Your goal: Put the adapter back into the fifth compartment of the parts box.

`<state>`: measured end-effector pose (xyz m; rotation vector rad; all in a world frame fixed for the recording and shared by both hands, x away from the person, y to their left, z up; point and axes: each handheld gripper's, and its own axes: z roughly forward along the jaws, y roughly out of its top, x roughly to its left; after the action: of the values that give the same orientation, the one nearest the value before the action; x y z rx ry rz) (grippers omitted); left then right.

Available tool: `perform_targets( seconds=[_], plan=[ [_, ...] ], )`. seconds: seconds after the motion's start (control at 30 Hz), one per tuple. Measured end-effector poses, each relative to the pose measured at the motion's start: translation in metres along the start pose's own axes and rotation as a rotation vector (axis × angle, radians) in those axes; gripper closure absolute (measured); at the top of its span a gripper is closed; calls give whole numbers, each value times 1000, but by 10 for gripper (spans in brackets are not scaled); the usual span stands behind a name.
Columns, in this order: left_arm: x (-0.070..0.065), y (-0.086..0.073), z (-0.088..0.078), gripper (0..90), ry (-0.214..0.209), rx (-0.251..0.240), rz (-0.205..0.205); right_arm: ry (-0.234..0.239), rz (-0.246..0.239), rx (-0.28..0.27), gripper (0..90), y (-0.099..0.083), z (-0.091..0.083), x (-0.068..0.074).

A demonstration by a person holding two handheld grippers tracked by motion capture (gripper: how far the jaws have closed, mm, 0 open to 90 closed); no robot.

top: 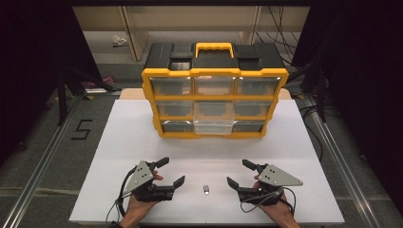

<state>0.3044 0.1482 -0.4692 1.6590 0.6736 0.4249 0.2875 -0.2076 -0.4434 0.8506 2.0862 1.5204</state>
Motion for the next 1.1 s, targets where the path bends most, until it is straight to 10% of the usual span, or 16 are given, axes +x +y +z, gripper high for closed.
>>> perform_targets(
  seconds=[1.1],
  plan=[
    [0, 0, 0, 163, -18, -7, -12, 91, -108, 308, 271, 23, 44, 15]
  ],
)
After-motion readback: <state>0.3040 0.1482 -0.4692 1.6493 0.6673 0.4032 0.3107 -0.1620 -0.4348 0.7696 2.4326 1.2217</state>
